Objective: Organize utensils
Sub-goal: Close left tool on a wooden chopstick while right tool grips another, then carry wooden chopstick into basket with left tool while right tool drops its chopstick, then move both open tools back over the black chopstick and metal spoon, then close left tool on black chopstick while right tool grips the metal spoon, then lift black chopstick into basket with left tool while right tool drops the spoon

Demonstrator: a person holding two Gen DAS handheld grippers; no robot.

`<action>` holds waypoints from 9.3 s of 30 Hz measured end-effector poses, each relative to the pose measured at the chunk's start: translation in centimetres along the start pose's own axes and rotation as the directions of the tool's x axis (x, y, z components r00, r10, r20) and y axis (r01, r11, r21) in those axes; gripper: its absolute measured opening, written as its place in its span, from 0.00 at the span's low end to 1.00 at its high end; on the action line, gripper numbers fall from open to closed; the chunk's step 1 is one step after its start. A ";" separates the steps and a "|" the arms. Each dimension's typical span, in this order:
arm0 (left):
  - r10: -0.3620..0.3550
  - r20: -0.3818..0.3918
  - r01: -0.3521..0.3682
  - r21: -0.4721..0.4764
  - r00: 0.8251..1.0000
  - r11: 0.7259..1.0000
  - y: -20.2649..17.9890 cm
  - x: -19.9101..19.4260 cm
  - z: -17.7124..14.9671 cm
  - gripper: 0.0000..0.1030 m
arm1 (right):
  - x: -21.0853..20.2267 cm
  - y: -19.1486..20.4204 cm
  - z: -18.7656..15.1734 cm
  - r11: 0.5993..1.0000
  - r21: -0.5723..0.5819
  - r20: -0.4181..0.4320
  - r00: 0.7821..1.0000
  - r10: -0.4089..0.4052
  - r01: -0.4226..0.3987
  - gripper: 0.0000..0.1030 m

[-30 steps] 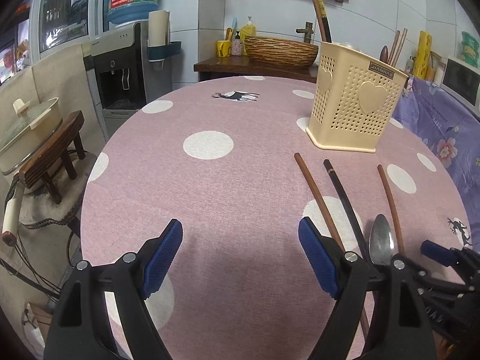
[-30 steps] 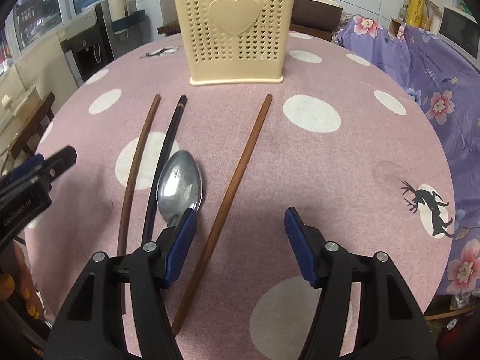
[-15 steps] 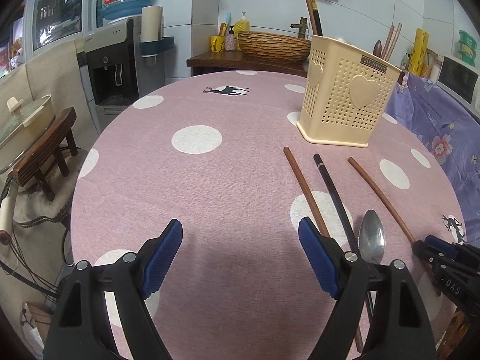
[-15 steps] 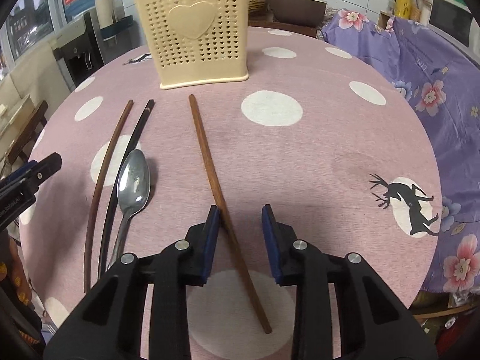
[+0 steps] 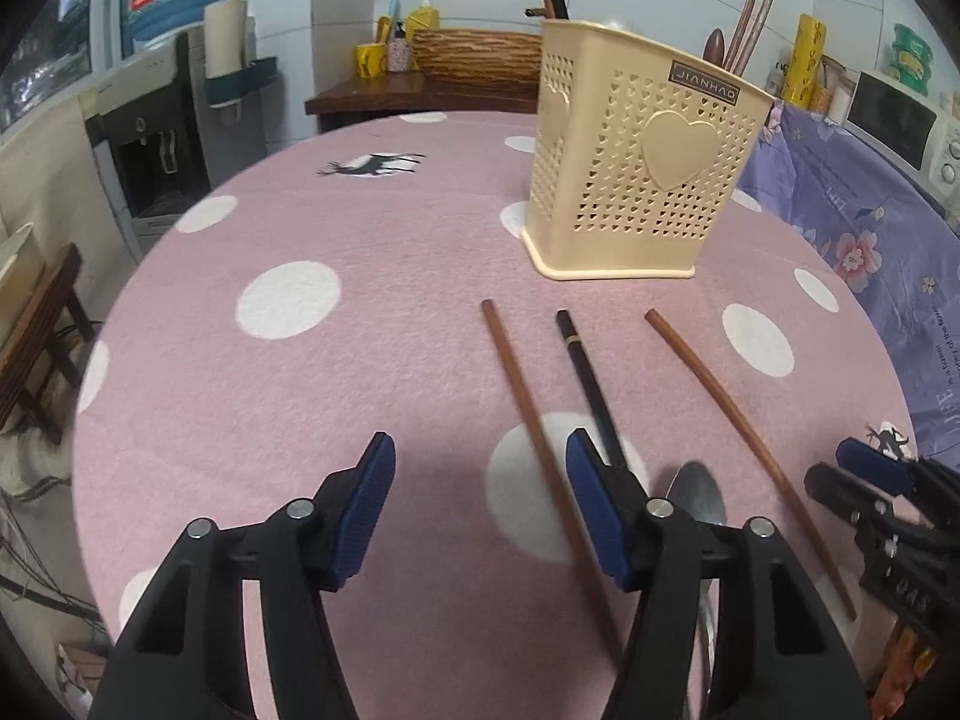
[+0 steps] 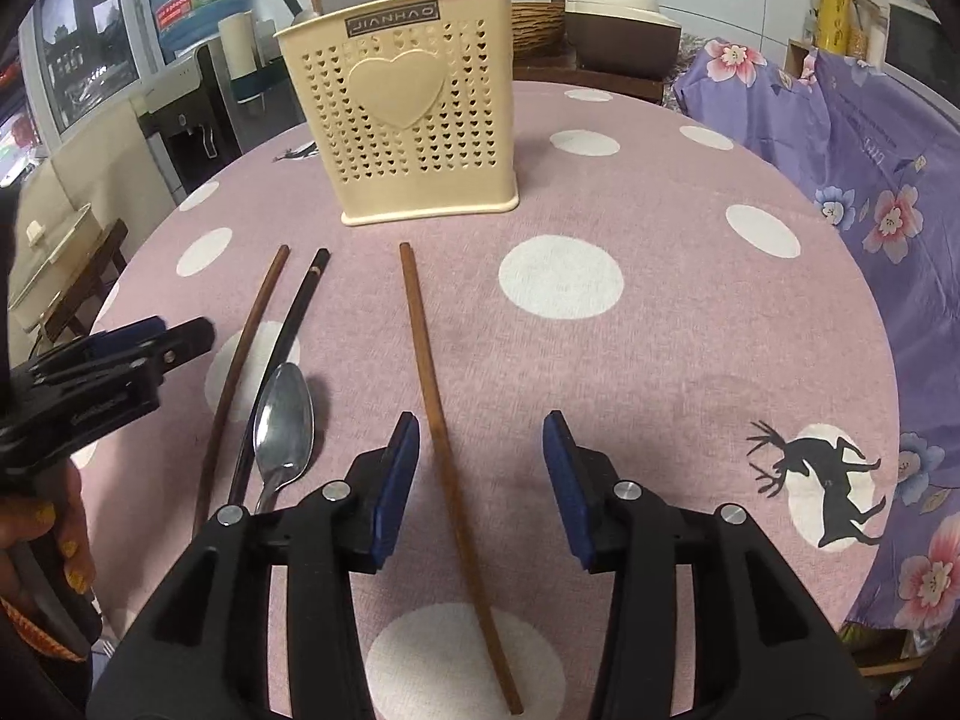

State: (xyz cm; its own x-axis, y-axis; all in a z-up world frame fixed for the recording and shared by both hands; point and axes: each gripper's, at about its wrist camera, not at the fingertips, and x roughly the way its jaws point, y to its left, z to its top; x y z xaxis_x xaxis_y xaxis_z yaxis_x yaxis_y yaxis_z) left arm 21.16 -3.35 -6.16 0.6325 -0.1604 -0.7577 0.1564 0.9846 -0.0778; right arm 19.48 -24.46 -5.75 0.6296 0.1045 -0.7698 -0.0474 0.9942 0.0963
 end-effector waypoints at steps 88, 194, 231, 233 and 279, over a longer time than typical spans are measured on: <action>-0.032 0.362 0.025 0.025 0.932 0.999 0.9 -12.1 7.5 0.08 | -10.9 -1.6 11.8 0.968 -0.131 0.334 0.909 0.248 -0.216 0.08; 0.071 0.177 -0.056 -0.093 0.982 0.994 4.3 -7.2 -4.8 0.63 | -0.4 7.2 -4.0 0.996 -0.087 -0.013 0.999 -0.036 0.035 0.08; 0.001 -0.046 -0.001 0.001 0.999 1.000 -4.4 3.6 1.6 0.32 | -1.2 -2.9 -2.0 0.999 0.053 0.067 0.998 -0.010 0.006 0.58; 0.012 -0.048 -0.011 0.008 0.999 1.000 -4.4 3.9 1.9 0.29 | -0.9 -2.7 -1.7 0.999 0.043 0.061 0.998 -0.003 0.001 0.58; -0.007 0.019 0.007 0.008 1.000 1.000 -3.3 1.9 3.2 0.08 | -0.2 -1.6 3.1 0.997 0.027 0.056 0.996 0.074 -0.076 0.37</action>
State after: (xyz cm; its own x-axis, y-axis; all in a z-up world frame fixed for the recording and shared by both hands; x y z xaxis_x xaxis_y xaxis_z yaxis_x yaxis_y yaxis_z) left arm 24.26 -7.16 -5.28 0.6459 -0.1683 -0.7446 0.1667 0.9830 -0.0776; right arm 21.87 -26.18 -3.79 0.6670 0.1766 -0.7238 -0.0739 0.9824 0.1716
